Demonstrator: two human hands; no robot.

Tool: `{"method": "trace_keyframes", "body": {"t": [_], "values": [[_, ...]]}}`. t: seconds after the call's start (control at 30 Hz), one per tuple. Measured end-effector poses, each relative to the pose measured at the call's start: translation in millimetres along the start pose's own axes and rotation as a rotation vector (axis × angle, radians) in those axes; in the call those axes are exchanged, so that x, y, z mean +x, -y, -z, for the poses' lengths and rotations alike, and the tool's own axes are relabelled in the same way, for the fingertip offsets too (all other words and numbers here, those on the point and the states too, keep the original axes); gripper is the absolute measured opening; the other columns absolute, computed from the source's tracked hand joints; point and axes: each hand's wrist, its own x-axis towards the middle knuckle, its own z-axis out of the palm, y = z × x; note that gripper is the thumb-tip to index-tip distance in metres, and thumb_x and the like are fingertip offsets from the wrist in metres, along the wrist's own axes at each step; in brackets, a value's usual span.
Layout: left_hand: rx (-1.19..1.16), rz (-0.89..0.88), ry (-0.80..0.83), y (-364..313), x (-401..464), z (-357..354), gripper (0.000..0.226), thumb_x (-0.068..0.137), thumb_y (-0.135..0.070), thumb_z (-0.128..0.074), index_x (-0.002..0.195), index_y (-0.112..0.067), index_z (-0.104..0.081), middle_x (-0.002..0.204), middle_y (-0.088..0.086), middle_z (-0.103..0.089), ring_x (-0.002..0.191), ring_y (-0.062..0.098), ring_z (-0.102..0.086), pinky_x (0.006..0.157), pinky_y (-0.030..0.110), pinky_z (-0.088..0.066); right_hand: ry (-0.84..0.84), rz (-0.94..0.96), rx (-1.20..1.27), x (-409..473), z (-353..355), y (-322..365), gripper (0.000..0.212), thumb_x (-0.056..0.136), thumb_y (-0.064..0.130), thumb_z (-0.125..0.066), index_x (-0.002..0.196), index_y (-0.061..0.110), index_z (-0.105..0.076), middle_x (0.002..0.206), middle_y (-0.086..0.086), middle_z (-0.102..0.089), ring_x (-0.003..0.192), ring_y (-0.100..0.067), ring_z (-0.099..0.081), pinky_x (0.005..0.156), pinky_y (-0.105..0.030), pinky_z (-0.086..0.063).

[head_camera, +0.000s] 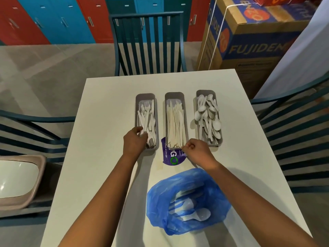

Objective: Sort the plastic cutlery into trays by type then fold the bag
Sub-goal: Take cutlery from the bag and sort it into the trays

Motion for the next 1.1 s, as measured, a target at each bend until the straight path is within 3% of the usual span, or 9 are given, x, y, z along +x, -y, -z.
{"method": "trace_keyframes", "body": {"t": [0.17,0.3,0.37,0.43,0.5,0.6,0.73,0.87,1.1], "values": [[-0.063,-0.124,0.067,-20,-54,-5,0.025,0.088,-0.011,-0.057,0.111,-0.01,-0.065,0.099,0.001,-0.065,0.09,0.015,-0.06,0.079,0.016,-0.04,0.005,0.016,0.067,-22,14,-2,0.027,0.086,0.009,-0.061,0.061,0.016,-0.052,0.057,0.003,-0.042,0.054,-0.008,-0.039,0.048,-0.007,-0.033],[-0.119,-0.158,0.552,-27,-114,-22,0.033,0.085,0.007,-0.043,0.077,-0.017,-0.064,0.073,0.001,-0.065,0.062,0.01,-0.063,0.072,0.032,-0.053,0.166,-0.051,0.071,-40,28,-4,0.027,0.088,0.008,-0.058,0.062,0.014,-0.053,0.056,0.0,-0.048,0.052,-0.01,-0.046,0.047,-0.018,-0.037],[0.1,-0.179,0.767,-22,-135,-35,0.031,0.082,0.008,-0.045,0.079,-0.013,-0.067,0.077,0.011,-0.067,0.051,0.002,-0.06,0.064,0.023,-0.052,0.367,-0.115,0.069,-51,35,-5,0.027,0.087,0.003,-0.055,0.062,0.01,-0.054,0.055,-0.002,-0.051,0.049,-0.01,-0.052,0.047,-0.021,-0.041],[0.43,-0.251,0.857,-9,-149,-50,0.024,0.082,0.001,-0.056,0.098,-0.009,-0.071,0.095,0.01,-0.069,0.07,0.008,-0.064,0.064,0.02,-0.046,0.578,-0.202,0.01,-64,36,-9,0.022,0.086,0.0,-0.051,0.066,0.006,-0.058,0.059,-0.005,-0.055,0.052,-0.011,-0.057,0.05,-0.019,-0.046],[0.585,-0.306,0.828,13,-157,-66,0.031,0.083,-0.008,-0.058,0.114,-0.012,-0.065,0.114,0.009,-0.065,0.099,0.022,-0.061,0.076,0.026,-0.045,0.63,-0.231,-0.18,-76,25,-22,0.014,0.085,0.003,-0.052,0.079,0.002,-0.064,0.07,-0.009,-0.06,0.064,-0.016,-0.057,0.059,-0.022,-0.047],[0.574,-0.37,0.706,41,-165,-81,0.052,0.082,-0.023,-0.061,0.132,-0.016,-0.048,0.137,0.008,-0.043,0.117,0.026,-0.051,0.096,0.037,-0.045,0.382,-0.083,-0.501,-82,-2,-61,0.021,0.085,0.014,-0.056,0.1,0.005,-0.068,0.1,-0.015,-0.066,0.085,-0.019,-0.057,0.074,-0.029,-0.045],[0.578,-0.46,0.551,61,-168,-83,0.078,0.08,-0.031,-0.065,0.146,-0.026,-0.024,0.146,-0.001,-0.035,0.132,0.017,-0.039,0.105,0.026,-0.033,0.293,0.102,-0.838,-92,-15,-96,0.071,0.082,0.024,-0.061,0.145,0.033,-0.029,0.154,-0.003,-0.019,0.141,-0.03,-0.021,0.113,-0.041,-0.027],[0.601,-0.406,0.534,66,-163,-80,0.076,0.08,-0.035,-0.067,0.143,-0.02,-0.028,0.137,-0.001,-0.046,0.125,0.017,-0.046,0.102,0.025,-0.035,0.319,0.105,-0.868,-101,-12,-112,0.09,0.08,0.027,-0.064,0.149,0.039,-0.008,0.159,0.001,0.004,0.146,-0.03,-0.006,0.118,-0.042,-0.018],[0.646,-0.245,0.607,65,-160,-84,0.059,0.088,-0.027,-0.062,0.138,-0.008,-0.037,0.136,0.009,-0.048,0.125,0.022,-0.048,0.102,0.029,-0.037,0.197,0.114,-0.716,-113,-6,-107,0.093,0.073,0.025,-0.071,0.146,0.021,-0.015,0.151,-0.005,-0.023,0.138,-0.024,-0.028,0.111,-0.033,-0.031]]}}
